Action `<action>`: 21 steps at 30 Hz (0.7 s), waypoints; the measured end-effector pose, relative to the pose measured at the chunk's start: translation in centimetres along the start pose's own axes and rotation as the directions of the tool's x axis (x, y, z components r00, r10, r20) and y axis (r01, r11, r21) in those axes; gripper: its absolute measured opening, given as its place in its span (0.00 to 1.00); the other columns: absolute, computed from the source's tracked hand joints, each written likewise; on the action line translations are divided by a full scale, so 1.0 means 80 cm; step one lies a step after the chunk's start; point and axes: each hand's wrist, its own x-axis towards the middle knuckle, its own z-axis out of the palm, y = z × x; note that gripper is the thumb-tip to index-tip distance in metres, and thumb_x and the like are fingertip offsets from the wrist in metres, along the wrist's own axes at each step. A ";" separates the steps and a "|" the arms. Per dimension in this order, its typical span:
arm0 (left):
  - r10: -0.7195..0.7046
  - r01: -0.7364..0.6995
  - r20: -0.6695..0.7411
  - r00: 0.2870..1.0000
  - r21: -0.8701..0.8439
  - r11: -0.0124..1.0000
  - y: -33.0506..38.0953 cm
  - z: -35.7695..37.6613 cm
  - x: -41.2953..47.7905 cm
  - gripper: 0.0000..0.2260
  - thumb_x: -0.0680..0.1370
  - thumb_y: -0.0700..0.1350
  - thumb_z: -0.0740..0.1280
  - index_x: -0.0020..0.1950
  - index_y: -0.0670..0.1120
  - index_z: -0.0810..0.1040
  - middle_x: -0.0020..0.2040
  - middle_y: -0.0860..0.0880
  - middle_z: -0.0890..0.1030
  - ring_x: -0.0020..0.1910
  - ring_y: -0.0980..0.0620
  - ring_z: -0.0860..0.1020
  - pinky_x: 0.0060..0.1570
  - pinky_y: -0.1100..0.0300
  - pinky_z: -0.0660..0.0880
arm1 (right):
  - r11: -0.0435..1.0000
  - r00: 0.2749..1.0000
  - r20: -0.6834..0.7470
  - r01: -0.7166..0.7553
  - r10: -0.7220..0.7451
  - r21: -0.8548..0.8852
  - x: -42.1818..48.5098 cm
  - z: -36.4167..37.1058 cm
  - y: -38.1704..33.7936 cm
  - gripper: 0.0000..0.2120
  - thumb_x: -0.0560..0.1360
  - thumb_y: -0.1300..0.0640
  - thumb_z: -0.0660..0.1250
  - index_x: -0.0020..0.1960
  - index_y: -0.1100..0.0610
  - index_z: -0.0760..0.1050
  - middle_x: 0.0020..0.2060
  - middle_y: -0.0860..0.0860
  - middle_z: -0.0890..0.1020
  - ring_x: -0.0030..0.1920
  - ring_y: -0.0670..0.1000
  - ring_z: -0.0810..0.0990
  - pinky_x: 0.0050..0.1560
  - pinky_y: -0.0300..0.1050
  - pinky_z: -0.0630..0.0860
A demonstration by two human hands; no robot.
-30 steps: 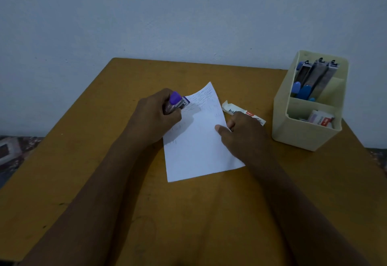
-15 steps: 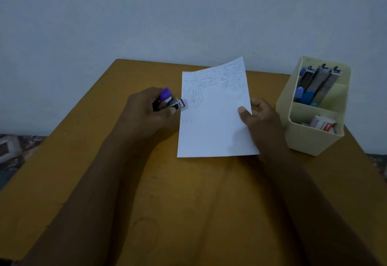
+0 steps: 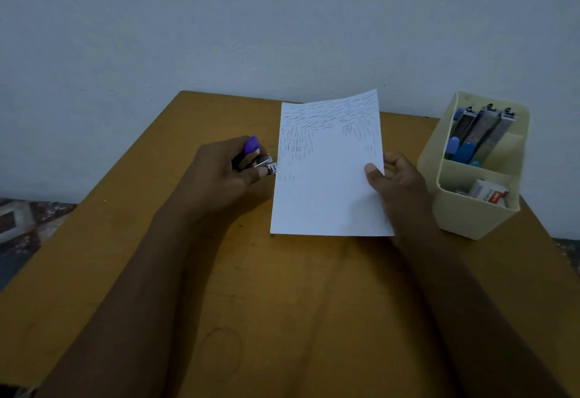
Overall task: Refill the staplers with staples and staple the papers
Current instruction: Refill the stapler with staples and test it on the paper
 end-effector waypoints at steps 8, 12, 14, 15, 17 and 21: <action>-0.013 0.018 0.078 0.997 -0.064 0.998 0.000 0.003 0.001 0.08 0.71 0.48 0.75 0.43 0.50 0.77 0.42 0.50 0.80 0.35 0.55 0.74 0.37 0.61 0.71 | 0.999 0.998 0.050 0.030 -0.029 -0.030 0.000 0.001 0.000 0.09 0.78 0.56 0.63 0.58 0.53 0.71 0.51 0.46 0.81 0.46 0.42 0.80 0.37 0.28 0.76; -0.062 0.071 0.073 0.995 -0.123 0.990 0.004 0.003 0.001 0.14 0.67 0.51 0.77 0.37 0.51 0.72 0.30 0.56 0.72 0.29 0.58 0.68 0.30 0.67 0.65 | 0.999 0.997 0.066 0.046 -0.044 -0.021 0.000 0.001 -0.001 0.09 0.78 0.56 0.63 0.58 0.53 0.71 0.51 0.47 0.82 0.47 0.44 0.81 0.42 0.35 0.78; -0.098 0.110 0.087 0.991 -0.148 0.983 0.004 0.003 0.001 0.17 0.65 0.54 0.78 0.35 0.50 0.71 0.28 0.58 0.70 0.28 0.60 0.66 0.29 0.66 0.63 | 0.999 0.996 0.080 0.051 -0.050 -0.012 -0.001 0.000 -0.001 0.09 0.78 0.56 0.63 0.58 0.54 0.71 0.52 0.48 0.82 0.48 0.45 0.82 0.44 0.38 0.79; -0.113 0.127 0.100 0.989 -0.149 0.981 0.003 0.004 0.001 0.18 0.64 0.56 0.78 0.35 0.48 0.71 0.28 0.57 0.70 0.28 0.60 0.66 0.29 0.65 0.63 | 0.999 0.995 0.087 0.052 -0.051 -0.009 -0.001 0.000 -0.001 0.09 0.78 0.56 0.63 0.58 0.54 0.71 0.52 0.48 0.82 0.47 0.45 0.82 0.44 0.38 0.79; -0.127 0.143 0.118 0.985 -0.139 0.980 0.003 0.005 0.000 0.21 0.63 0.59 0.76 0.36 0.44 0.72 0.30 0.53 0.71 0.29 0.58 0.66 0.30 0.61 0.63 | 0.999 0.994 0.098 0.045 -0.045 0.002 -0.001 0.000 -0.001 0.10 0.78 0.56 0.63 0.58 0.54 0.71 0.52 0.48 0.82 0.47 0.46 0.83 0.45 0.40 0.80; -0.141 0.159 0.116 0.983 -0.170 0.973 0.005 0.004 -0.001 0.22 0.62 0.60 0.77 0.35 0.46 0.71 0.30 0.53 0.71 0.29 0.57 0.67 0.31 0.58 0.64 | 0.999 0.993 0.110 0.045 -0.045 0.002 -0.002 0.000 -0.001 0.10 0.78 0.56 0.63 0.58 0.54 0.71 0.54 0.50 0.82 0.49 0.49 0.82 0.49 0.45 0.79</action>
